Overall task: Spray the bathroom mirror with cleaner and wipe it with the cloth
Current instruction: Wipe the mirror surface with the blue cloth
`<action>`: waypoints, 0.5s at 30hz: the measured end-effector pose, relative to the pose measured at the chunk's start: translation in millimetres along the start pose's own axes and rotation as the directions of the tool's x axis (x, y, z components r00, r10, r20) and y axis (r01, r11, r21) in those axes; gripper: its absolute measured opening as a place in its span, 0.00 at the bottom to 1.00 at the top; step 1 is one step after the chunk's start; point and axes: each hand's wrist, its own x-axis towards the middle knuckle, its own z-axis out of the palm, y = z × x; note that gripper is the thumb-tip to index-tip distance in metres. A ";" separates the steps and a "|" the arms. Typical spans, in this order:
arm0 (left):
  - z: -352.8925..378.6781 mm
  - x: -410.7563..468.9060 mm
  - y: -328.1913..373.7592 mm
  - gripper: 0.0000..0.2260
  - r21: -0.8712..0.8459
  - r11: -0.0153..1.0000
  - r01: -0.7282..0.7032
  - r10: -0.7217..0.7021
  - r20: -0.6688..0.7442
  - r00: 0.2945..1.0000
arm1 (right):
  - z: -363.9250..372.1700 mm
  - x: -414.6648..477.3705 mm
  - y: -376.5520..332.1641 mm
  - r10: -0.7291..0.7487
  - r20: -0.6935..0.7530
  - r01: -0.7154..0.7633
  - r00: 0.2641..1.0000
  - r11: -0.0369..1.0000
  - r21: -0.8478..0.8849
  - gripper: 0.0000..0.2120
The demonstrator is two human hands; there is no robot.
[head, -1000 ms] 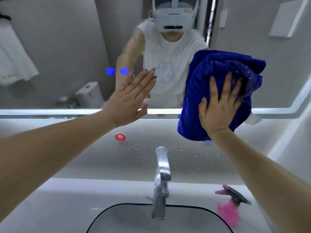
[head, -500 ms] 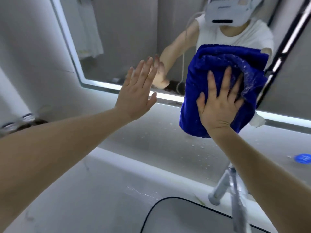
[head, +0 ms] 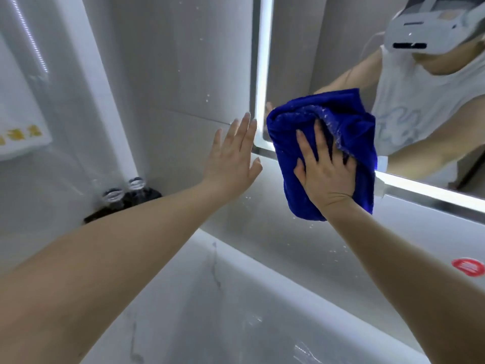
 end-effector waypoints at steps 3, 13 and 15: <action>13.0 5.4 -34.4 0.30 -0.048 0.998 0.040 -0.040 0.002 0.999 | 13.6 21.4 -40.6 -0.024 -0.017 0.024 1.000 1.000 -0.003 0.26; 32.5 -0.5 -92.0 0.32 -0.105 0.989 0.102 -0.099 0.031 0.995 | 37.2 45.8 -96.2 -0.530 0.238 0.574 0.814 0.799 -0.179 0.27; 27.2 -3.5 -92.4 0.32 -0.097 0.992 0.081 -0.076 0.045 0.996 | 28.8 45.8 -85.8 -0.609 0.291 0.670 0.738 0.710 -0.215 0.29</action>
